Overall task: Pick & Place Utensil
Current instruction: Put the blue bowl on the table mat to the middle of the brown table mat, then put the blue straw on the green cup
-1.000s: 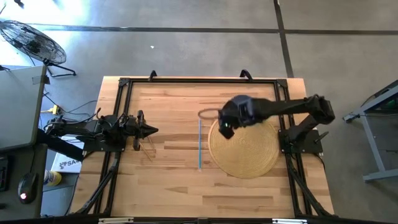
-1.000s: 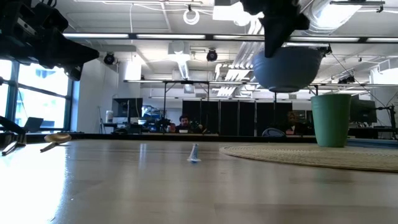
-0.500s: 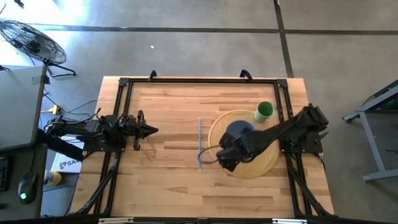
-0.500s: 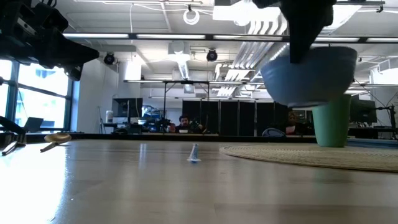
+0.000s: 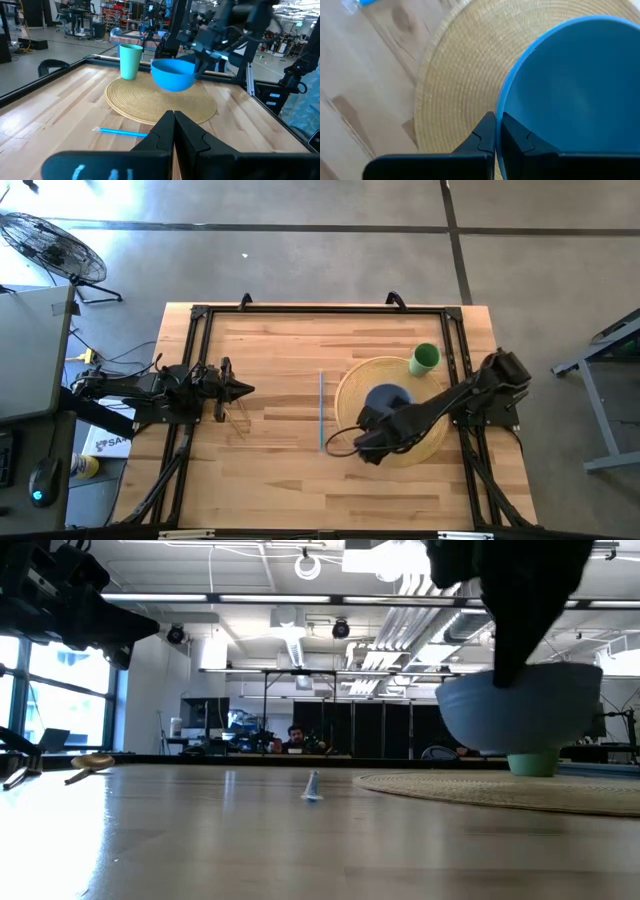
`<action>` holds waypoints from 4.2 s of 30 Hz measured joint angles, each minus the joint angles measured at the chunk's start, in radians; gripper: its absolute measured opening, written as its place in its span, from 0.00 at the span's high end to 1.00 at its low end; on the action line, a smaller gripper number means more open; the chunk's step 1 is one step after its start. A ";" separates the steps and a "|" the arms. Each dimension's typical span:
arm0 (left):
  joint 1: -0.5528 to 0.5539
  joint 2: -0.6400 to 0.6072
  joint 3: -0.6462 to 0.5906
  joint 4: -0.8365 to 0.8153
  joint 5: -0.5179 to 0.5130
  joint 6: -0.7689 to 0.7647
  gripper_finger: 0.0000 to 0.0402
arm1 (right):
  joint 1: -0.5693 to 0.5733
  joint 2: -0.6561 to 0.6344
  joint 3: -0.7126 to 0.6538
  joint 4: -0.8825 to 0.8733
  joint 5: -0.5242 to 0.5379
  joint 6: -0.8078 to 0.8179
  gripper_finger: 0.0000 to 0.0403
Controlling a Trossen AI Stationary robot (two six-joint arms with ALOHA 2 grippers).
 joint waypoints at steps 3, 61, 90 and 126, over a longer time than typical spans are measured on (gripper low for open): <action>0.000 0.000 0.000 0.000 0.000 0.000 1.00 | -0.011 -0.074 -0.101 0.046 -0.031 -0.004 1.00; 0.000 0.000 0.000 0.000 0.000 0.000 1.00 | -0.031 -0.105 -0.247 0.140 -0.053 -0.112 0.96; 0.000 0.000 0.000 0.000 0.000 0.000 1.00 | -0.031 -0.105 -0.246 0.098 -0.053 -0.120 0.96; 0.000 0.000 0.000 0.000 0.000 0.000 1.00 | -0.094 -0.104 -0.091 0.589 0.091 -0.316 0.55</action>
